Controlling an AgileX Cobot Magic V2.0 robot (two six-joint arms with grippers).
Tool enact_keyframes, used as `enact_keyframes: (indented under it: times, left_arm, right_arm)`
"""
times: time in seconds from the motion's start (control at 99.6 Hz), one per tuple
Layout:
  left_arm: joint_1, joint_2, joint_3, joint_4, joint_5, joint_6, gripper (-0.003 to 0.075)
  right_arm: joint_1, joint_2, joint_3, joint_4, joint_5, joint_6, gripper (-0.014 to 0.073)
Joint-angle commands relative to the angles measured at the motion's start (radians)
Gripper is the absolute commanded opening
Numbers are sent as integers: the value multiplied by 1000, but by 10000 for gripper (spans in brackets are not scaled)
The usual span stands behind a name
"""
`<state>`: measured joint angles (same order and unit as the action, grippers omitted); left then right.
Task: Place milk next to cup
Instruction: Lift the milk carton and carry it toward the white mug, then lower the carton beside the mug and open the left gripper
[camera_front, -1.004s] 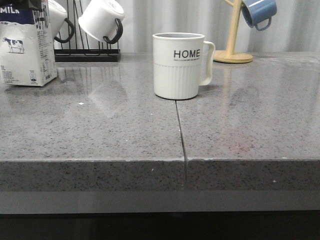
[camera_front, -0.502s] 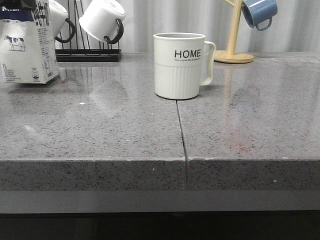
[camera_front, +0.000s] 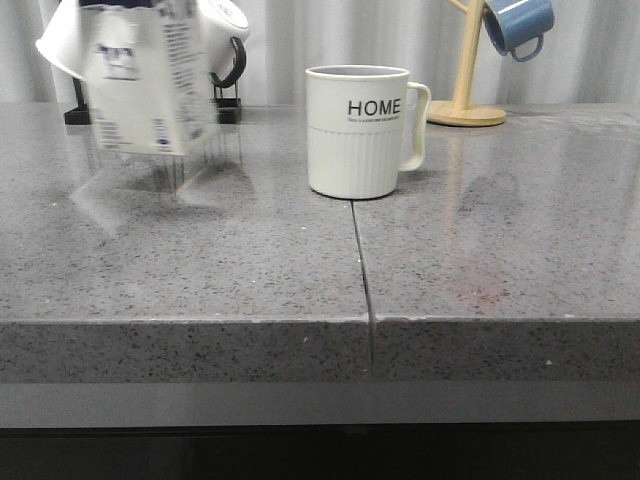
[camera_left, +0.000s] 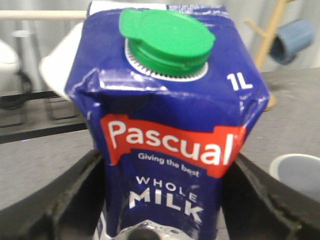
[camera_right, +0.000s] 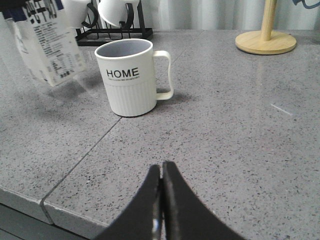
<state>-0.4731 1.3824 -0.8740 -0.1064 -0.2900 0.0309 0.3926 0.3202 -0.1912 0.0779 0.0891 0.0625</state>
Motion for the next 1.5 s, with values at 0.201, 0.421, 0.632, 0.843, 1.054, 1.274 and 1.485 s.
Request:
enact_keyframes:
  times: [0.201, 0.421, 0.632, 0.843, 1.054, 1.274, 1.485]
  left_arm:
    - [-90, 59, -32, -61, -215, -10, 329]
    - [-130, 94, -65, -61, -214, -10, 329]
    - [-140, 120, -67, -59, -207, -10, 329]
    - [-140, 120, -67, -51, -214, -5, 480]
    - [-140, 109, -67, -47, -200, -5, 638]
    - [-140, 46, -62, -34, -112, 2, 636]
    - [-140, -75, 10, -32, -64, 102, 552]
  right_arm:
    - [1, 4, -23, -8, -72, -4, -67]
    - [1, 4, -23, -8, -72, -4, -67]
    - [1, 4, -23, -8, -72, -4, -67]
    - [1, 4, -23, -8, -72, -4, -67]
    - [1, 4, -23, -8, -72, -4, -67]
    - [1, 4, -23, -8, -72, -4, -67]
    - [1, 4, -23, -8, -72, -4, -67]
